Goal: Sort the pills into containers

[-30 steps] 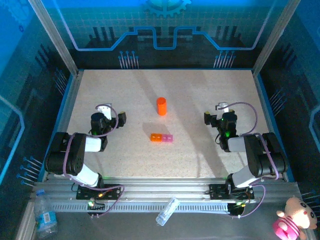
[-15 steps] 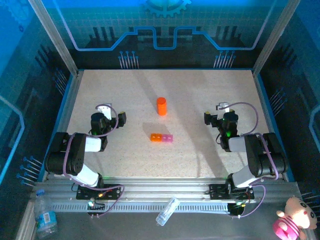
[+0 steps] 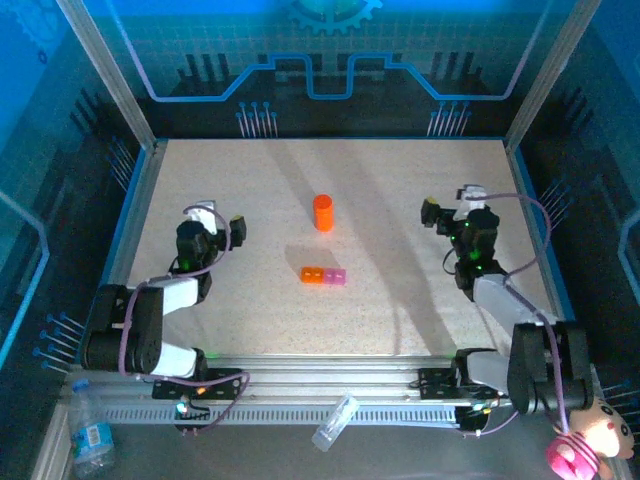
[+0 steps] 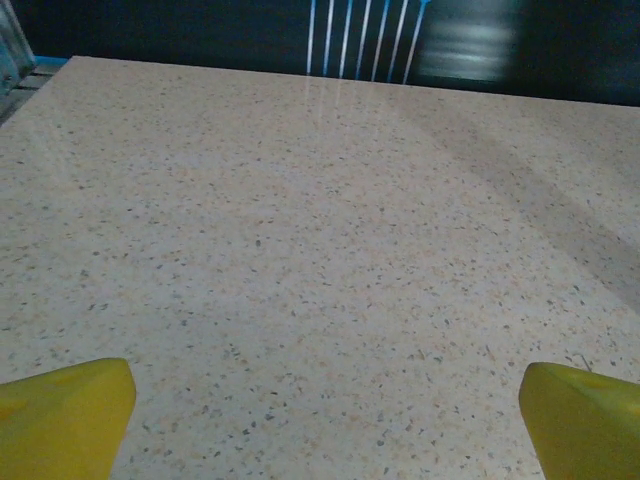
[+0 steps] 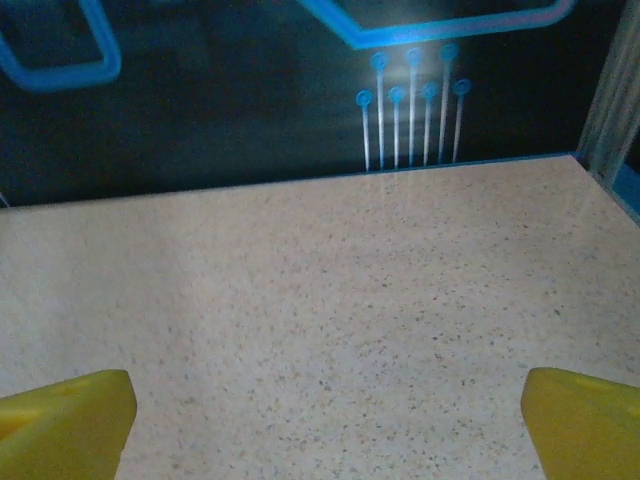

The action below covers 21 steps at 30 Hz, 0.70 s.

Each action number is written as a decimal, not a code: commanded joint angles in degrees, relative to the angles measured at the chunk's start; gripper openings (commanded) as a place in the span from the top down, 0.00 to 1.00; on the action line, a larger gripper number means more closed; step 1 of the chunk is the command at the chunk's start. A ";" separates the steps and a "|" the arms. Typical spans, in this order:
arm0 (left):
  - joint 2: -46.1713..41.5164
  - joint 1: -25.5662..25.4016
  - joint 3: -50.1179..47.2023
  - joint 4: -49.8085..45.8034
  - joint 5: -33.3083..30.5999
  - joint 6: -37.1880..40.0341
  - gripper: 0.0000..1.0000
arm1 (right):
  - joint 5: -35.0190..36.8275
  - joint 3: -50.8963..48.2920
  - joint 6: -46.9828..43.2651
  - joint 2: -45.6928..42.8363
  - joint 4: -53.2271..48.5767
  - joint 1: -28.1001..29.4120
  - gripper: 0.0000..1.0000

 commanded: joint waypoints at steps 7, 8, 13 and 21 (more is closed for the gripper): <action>-10.17 -0.51 15.08 -21.88 -4.22 -13.02 0.01 | -22.37 14.65 11.30 -0.21 -21.57 0.30 0.03; -10.54 -0.49 17.71 -26.64 -3.51 -16.80 0.01 | -21.65 16.97 9.86 0.77 -24.82 3.24 0.05; -10.92 -1.51 22.50 -39.04 3.25 -30.31 0.01 | -12.19 33.07 3.79 11.69 -41.42 19.76 0.10; -13.11 -3.21 16.02 -38.11 8.57 -37.11 0.01 | -1.25 60.33 0.20 36.08 -58.71 33.73 0.12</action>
